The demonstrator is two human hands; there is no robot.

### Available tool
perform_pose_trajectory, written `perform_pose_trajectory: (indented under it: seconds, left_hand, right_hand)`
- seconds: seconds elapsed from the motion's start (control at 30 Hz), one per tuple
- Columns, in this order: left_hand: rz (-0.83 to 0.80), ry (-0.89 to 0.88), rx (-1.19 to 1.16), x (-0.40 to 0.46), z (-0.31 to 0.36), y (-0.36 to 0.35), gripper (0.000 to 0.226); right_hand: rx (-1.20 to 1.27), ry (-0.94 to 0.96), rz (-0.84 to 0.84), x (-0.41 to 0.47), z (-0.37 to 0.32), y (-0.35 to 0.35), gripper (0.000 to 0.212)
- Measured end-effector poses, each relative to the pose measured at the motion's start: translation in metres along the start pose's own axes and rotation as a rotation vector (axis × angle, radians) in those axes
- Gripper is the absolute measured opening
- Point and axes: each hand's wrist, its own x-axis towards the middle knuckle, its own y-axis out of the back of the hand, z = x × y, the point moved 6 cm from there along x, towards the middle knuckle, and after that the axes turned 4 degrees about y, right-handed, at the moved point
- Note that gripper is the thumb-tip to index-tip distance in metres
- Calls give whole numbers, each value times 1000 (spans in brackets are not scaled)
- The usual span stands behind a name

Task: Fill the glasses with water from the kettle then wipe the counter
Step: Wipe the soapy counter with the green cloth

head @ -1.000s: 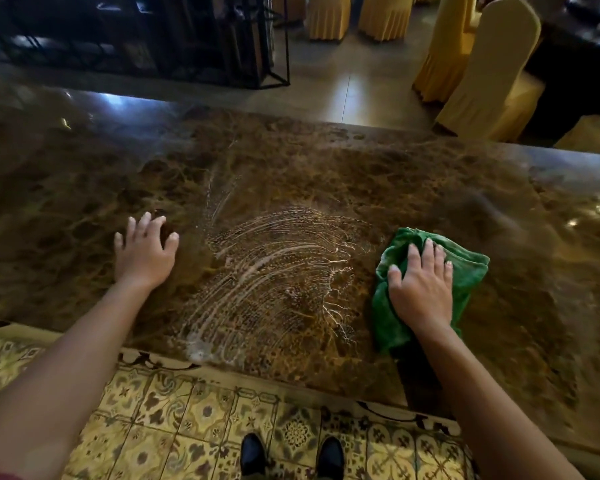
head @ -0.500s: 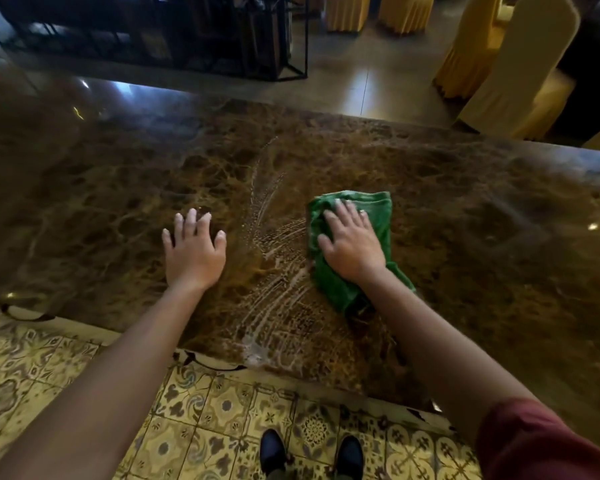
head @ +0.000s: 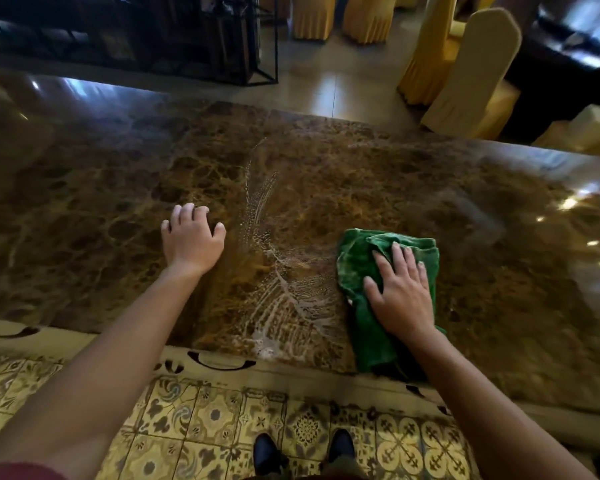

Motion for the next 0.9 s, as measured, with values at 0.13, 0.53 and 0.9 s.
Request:
perform_pose_trajectory:
  seconds: [0.13, 0.53, 0.9]
  left_hand:
    - [72, -35, 6, 9, 3, 1, 50]
    - [154, -33, -76, 15, -4, -5, 43]
    - [228, 71, -371, 21, -14, 6, 36]
  right_hand:
    - [32, -23, 0, 41, -11, 3, 69]
    - [137, 175, -38, 253, -87, 16, 64]
    - [40, 714, -159, 335, -222, -7, 57]
